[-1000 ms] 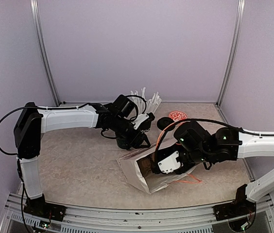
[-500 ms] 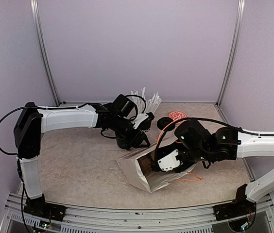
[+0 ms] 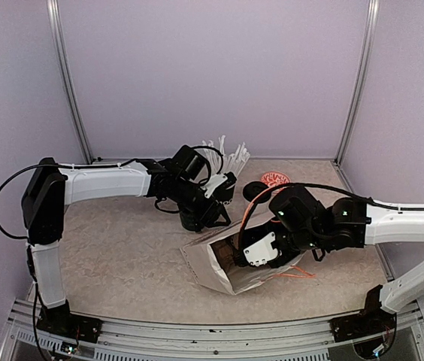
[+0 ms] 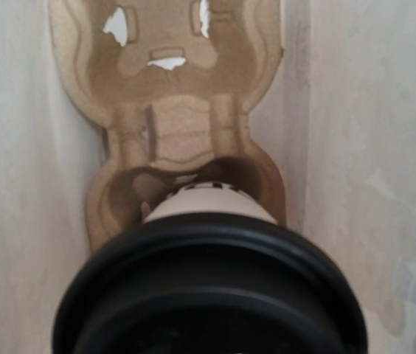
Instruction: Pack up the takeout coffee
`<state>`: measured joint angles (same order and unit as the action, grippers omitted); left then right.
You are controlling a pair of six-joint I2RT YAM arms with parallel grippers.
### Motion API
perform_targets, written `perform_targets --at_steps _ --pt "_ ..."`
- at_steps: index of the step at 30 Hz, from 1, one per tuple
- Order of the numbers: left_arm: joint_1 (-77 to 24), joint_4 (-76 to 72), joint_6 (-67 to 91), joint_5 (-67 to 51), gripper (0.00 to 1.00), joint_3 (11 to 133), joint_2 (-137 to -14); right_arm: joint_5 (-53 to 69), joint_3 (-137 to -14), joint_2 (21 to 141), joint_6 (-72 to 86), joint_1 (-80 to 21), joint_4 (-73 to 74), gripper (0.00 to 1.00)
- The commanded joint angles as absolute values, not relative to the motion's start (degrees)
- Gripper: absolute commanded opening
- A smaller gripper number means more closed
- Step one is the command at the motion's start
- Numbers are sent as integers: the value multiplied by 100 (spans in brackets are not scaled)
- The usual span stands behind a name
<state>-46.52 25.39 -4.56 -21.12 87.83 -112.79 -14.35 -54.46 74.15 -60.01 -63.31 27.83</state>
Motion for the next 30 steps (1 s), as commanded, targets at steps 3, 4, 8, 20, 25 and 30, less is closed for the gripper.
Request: perform_targets --at_steps 3,4,8,20,25,30 --pt "-4625 2408 -496 -2231 66 8864 -11338 -1246 -5644 7486 -5832 -6284 3198 39" --pt "-4623 2408 -499 -2232 66 8874 -11338 -1236 -5626 7488 -5828 -6284 3188 39" --pt "-4612 2410 -488 -2247 66 8888 -11346 -1164 -5584 7505 -5861 -6284 3155 39" --pt "-4585 2356 -497 -2340 66 8787 -11387 -1275 -5613 7647 -5911 -6285 2898 40" --pt "-4523 2323 -539 -2440 66 8755 -11441 -1225 -5871 7833 -5865 -6269 3087 40" --pt "-4509 2329 -614 -2530 66 8758 -11482 -1089 -6196 8055 -5774 -6241 3450 40"
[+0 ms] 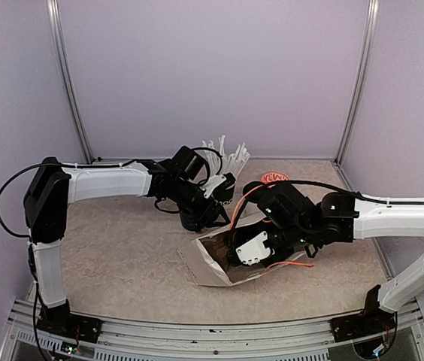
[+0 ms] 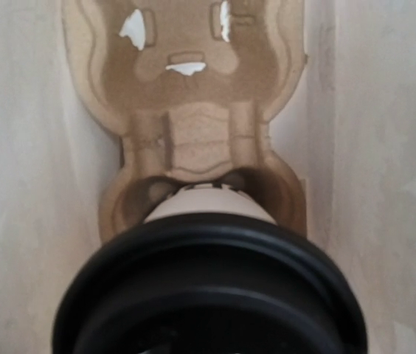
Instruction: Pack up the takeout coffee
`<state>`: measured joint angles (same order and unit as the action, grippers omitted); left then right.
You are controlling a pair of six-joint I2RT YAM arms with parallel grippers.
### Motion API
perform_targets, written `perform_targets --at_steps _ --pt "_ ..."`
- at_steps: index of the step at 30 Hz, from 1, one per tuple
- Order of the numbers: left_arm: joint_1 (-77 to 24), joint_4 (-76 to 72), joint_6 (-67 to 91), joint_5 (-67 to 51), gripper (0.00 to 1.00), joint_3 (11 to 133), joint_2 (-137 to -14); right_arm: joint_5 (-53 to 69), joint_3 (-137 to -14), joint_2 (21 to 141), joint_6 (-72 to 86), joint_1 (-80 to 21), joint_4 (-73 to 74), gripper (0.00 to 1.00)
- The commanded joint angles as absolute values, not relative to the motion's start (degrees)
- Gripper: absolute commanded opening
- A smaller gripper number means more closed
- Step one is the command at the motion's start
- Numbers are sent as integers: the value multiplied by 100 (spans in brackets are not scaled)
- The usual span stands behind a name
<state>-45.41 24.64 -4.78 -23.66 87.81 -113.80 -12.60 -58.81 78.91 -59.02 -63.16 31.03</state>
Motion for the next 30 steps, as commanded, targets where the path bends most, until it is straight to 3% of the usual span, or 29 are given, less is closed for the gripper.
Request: perform_targets --at_steps 1,30 --pt "-4504 2329 -623 -2534 66 8761 -11493 -1060 -6242 8090 -5756 -6240 3518 40" --pt "-5027 2176 -455 -3103 65 8605 -11593 641 -7712 9161 -5148 -6240 6344 39"
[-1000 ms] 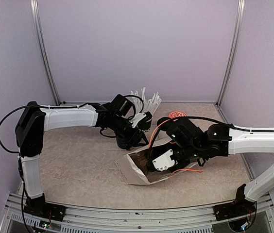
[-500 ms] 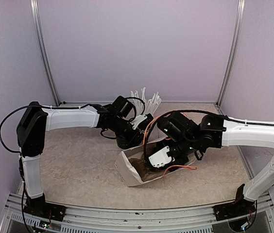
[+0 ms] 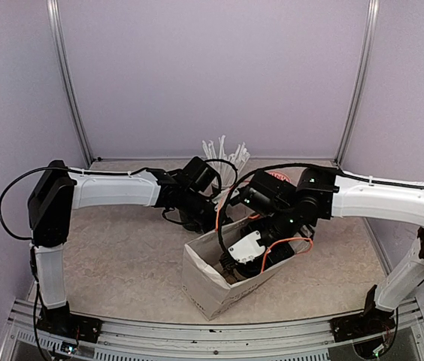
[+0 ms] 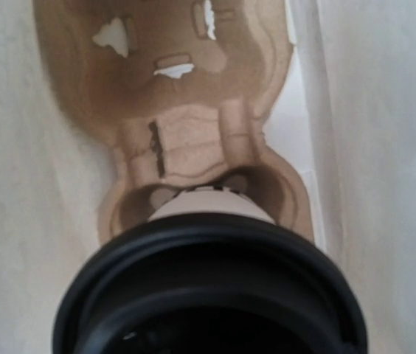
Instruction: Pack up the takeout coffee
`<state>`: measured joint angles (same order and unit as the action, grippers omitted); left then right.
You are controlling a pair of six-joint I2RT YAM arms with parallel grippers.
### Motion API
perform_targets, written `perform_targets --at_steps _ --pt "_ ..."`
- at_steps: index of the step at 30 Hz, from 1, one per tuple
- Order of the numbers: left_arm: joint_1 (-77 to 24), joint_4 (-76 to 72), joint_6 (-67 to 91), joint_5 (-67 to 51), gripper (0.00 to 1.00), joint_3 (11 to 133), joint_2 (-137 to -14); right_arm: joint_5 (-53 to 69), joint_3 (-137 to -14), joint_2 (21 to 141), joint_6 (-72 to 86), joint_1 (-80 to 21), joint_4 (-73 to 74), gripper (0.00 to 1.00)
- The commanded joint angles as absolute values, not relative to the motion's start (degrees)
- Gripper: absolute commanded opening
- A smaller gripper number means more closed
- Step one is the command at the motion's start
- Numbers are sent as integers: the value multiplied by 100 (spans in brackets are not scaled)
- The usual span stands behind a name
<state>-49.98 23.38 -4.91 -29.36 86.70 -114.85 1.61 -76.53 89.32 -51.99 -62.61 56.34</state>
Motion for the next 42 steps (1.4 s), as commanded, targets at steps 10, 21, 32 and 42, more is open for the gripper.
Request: perform_targets --at_steps 10,21,32,42 --pt "-4818 2189 -483 -3102 65 8541 -11494 778 -7741 9367 -5372 -6240 6328 39" --pt "-4523 2202 -517 -3124 65 8370 -11205 1026 -8334 9970 -5730 -6240 7129 39" --pt "-4312 2292 -545 -3123 65 8348 -11024 1512 -9086 10313 -5603 -6241 7713 39" --pt "-4193 2468 -501 -2850 66 8241 -10633 823 -7937 10133 -5391 -6240 6360 39"
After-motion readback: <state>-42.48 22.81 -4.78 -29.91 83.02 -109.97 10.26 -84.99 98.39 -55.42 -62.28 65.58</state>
